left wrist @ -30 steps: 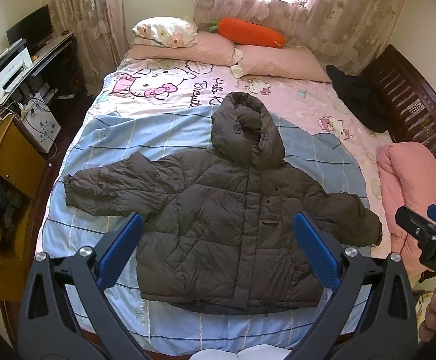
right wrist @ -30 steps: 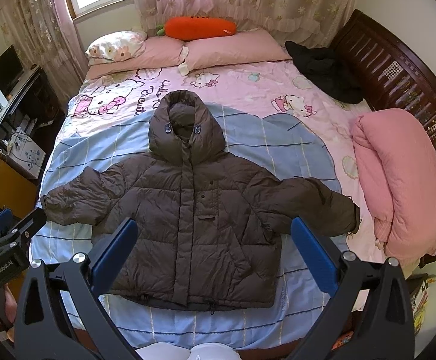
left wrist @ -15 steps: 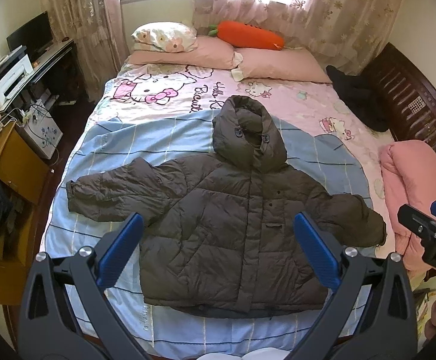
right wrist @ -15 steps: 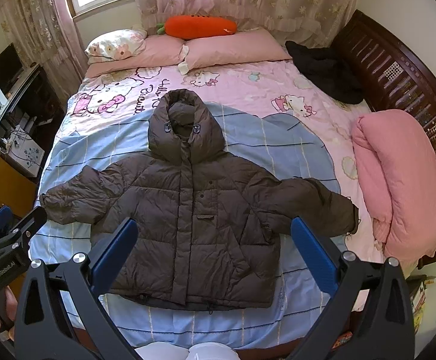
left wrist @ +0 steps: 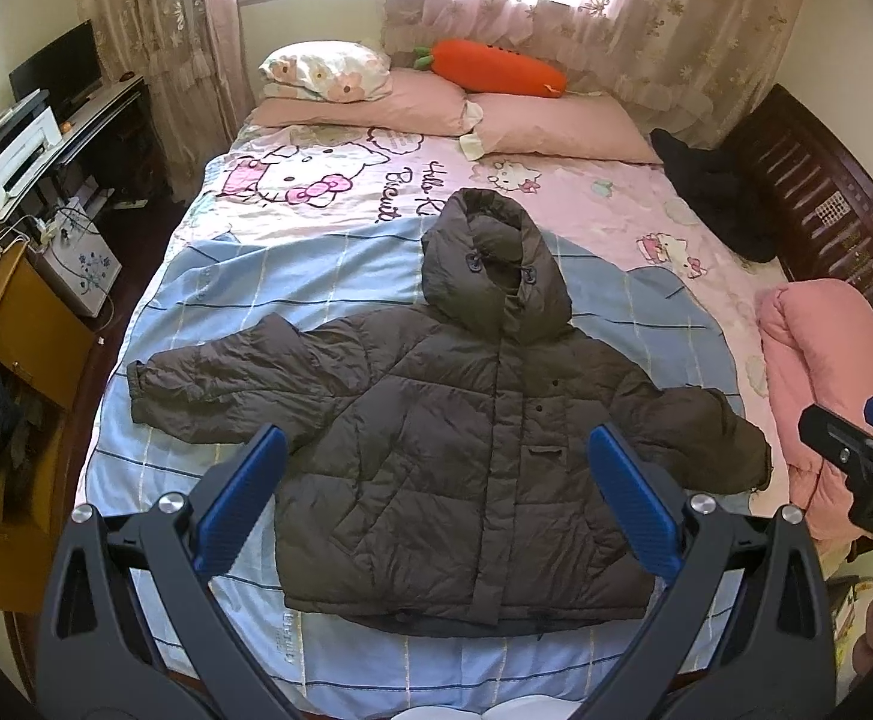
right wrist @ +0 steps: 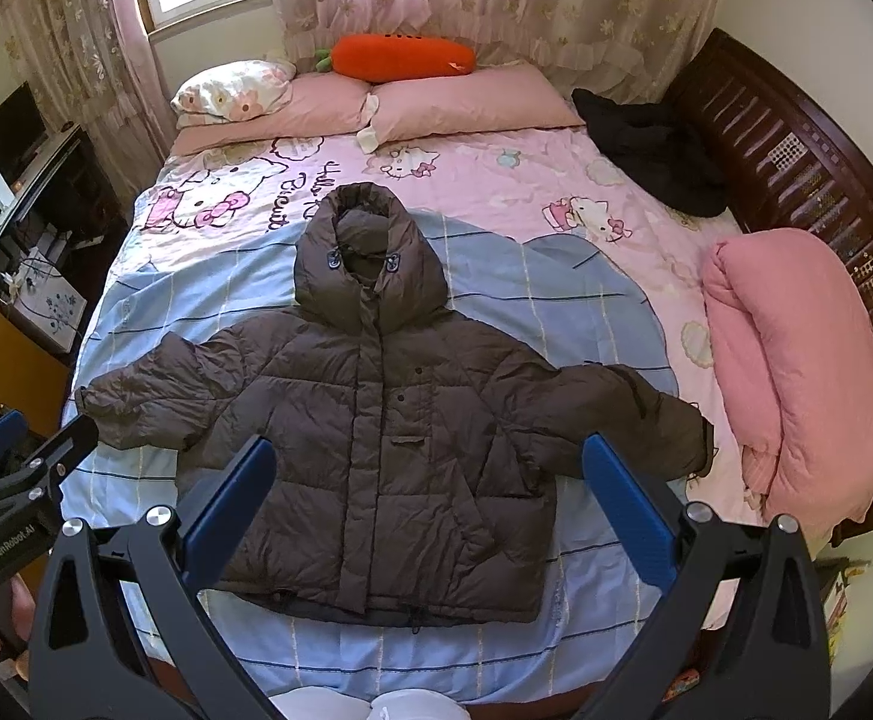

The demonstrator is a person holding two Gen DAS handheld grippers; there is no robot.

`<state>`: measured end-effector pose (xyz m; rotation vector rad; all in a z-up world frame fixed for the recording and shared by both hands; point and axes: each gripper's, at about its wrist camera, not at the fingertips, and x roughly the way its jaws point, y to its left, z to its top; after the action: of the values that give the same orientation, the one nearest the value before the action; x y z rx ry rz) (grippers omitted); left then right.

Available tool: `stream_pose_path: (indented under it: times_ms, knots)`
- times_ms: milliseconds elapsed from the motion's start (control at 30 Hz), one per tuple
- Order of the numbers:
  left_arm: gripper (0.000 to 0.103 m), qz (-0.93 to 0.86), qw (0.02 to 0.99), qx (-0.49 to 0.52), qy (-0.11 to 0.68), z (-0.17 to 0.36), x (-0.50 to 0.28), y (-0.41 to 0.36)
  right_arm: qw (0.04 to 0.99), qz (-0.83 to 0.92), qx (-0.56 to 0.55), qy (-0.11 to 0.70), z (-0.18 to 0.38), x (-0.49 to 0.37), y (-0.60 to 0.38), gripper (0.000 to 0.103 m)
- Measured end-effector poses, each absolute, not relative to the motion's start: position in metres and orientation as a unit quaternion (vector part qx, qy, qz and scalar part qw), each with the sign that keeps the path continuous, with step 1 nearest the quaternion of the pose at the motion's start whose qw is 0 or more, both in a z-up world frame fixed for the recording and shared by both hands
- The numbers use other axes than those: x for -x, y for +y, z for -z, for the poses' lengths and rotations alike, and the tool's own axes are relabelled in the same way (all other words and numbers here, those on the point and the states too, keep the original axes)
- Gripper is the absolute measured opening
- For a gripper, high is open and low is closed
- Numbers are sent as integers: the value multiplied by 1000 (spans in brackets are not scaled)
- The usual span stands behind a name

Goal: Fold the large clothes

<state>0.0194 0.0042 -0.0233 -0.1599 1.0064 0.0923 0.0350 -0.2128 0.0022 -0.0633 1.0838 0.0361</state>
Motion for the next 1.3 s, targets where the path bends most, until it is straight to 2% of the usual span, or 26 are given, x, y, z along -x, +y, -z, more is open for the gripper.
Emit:
stream_pose_path:
  times_ms: [600, 867, 1067, 1200, 1300]
  knots:
    - [101, -56, 864, 58, 498, 39, -31, 6, 843, -12, 32, 537, 16, -50, -211, 102]
    - [101, -52, 843, 32, 534, 56, -72, 4, 830, -20, 36, 557, 27, -101, -219, 102]
    - [101, -62, 808, 8, 586, 109, -150, 12, 763, -23, -58, 644, 96, -183, -255, 102]
    - [101, -62, 806, 13, 589, 162, -194, 13, 769, 11, -32, 638, 153, -213, -263, 102]
    - [101, -66, 810, 34, 581, 217, -215, 12, 796, 19, -45, 603, 204, -215, -267, 102]
